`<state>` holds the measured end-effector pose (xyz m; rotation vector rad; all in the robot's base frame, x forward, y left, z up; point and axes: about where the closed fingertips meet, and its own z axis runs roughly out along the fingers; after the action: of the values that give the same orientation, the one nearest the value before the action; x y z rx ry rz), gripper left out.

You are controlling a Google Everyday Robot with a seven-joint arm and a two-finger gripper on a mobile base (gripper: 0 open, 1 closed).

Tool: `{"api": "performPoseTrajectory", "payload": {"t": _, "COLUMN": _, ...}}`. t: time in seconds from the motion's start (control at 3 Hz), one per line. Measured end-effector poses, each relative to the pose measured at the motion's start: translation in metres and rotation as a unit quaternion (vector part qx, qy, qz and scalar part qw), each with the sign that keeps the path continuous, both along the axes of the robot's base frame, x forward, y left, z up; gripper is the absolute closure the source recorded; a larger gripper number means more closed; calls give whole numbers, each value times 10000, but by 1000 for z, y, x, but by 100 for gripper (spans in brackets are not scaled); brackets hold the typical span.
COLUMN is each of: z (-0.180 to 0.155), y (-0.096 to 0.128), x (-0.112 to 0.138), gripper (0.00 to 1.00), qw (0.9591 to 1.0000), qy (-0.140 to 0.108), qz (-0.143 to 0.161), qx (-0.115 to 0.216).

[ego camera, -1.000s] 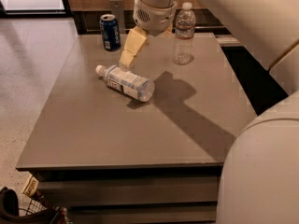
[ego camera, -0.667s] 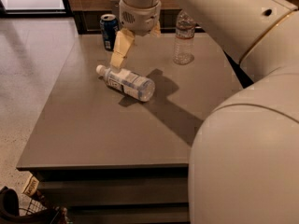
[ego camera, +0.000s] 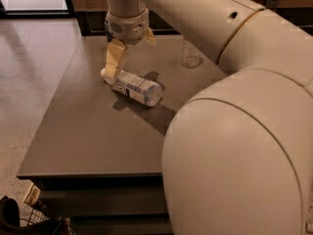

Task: Place blue plastic bottle upright

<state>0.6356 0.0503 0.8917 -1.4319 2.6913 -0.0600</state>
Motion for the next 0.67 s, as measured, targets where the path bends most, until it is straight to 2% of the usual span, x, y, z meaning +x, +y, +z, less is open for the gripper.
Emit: {"api": "performPoseTrajectory", "payload": {"t": 0.67, "z": -19, "y": -4, "x": 1, "gripper": 0, "qw": 9992, "qy": 332, "qz": -165, "qx": 176}}
